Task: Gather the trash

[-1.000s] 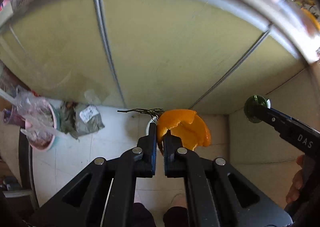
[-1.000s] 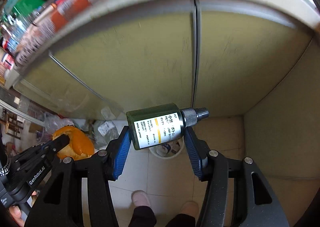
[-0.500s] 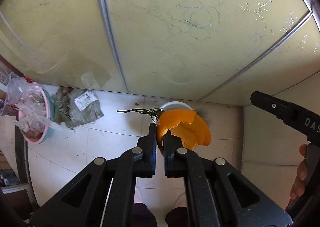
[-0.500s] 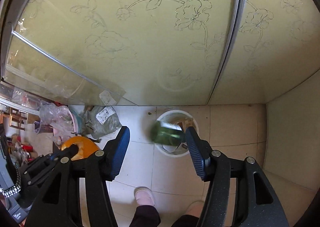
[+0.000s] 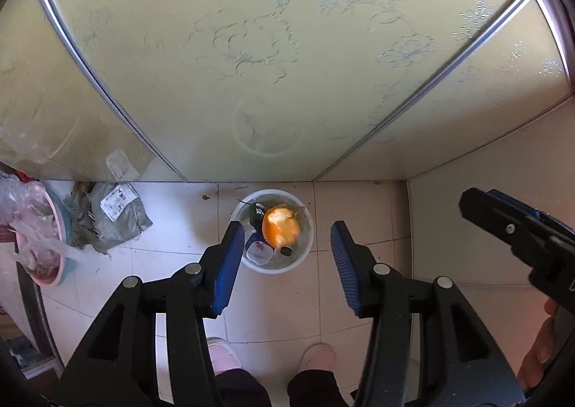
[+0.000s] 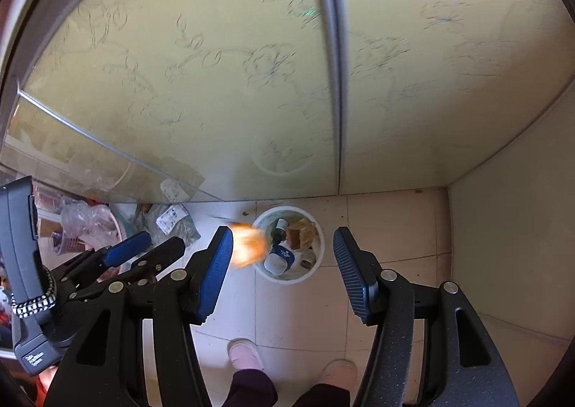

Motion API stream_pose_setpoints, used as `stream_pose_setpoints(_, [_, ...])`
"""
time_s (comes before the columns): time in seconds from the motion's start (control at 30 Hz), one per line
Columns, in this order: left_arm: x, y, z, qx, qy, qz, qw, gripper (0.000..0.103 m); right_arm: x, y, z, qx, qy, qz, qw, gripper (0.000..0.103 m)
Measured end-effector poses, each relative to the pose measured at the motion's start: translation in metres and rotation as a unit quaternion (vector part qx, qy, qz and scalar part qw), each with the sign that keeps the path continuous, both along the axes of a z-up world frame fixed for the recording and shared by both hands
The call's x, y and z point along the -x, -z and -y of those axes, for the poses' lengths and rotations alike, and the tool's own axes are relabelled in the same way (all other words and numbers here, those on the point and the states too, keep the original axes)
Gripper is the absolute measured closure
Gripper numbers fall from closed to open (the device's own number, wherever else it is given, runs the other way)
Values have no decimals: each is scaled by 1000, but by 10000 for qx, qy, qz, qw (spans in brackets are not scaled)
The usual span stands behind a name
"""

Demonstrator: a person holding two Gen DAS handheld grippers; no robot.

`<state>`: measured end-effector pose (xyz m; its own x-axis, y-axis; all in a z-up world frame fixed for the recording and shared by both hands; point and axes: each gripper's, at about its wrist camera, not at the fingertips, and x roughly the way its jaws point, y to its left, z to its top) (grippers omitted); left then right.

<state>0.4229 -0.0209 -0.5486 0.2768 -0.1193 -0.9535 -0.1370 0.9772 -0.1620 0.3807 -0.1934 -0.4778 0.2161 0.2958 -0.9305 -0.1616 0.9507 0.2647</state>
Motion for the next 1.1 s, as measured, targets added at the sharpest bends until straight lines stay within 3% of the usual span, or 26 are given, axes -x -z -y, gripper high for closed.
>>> stream_pose_setpoints(0.13, [4, -30, 5, -76, -68, 46, 9999, 54, 3, -26, 10, -69, 109, 111, 9999, 49])
stream_pose_setpoints(0.23, [10, -72, 9, -168, -114, 213, 9996, 54, 5, -56, 19, -119, 138, 271, 9995, 49])
stream_pose_setpoints(0.43, [40, -196, 21, -414, -196, 917, 9947, 54, 22, -158, 44, -195, 41, 929, 9955, 49])
stream_pose_setpoints(0.57, [74, -289, 33, -491, -249, 1561, 9862, 54, 47, -239, 61, -328, -101, 1553, 9873, 49])
stream_pose_setpoints(0.73, [126, -401, 52, -593, -171, 2452, 9675, 54, 92, -336, 73, -441, -265, 2424, 9688, 49])
stream_pose_setpoints(0.83, [163, -449, 48, -690, -38, 3011, 9511, 53, 122, -383, 71, -601, -301, 2936, 9536, 49])
stream_pose_setpoints(1.0, [233, -519, 42, -644, 181, 3768, 9239, 44, 177, -444, 60, -978, -350, 3527, 9300, 49])
stream_pose_setpoints(1.1, [272, -543, 36, -634, 296, 4036, 9123, 32, 210, -465, 52, -1155, -359, 3702, 9211, 49])
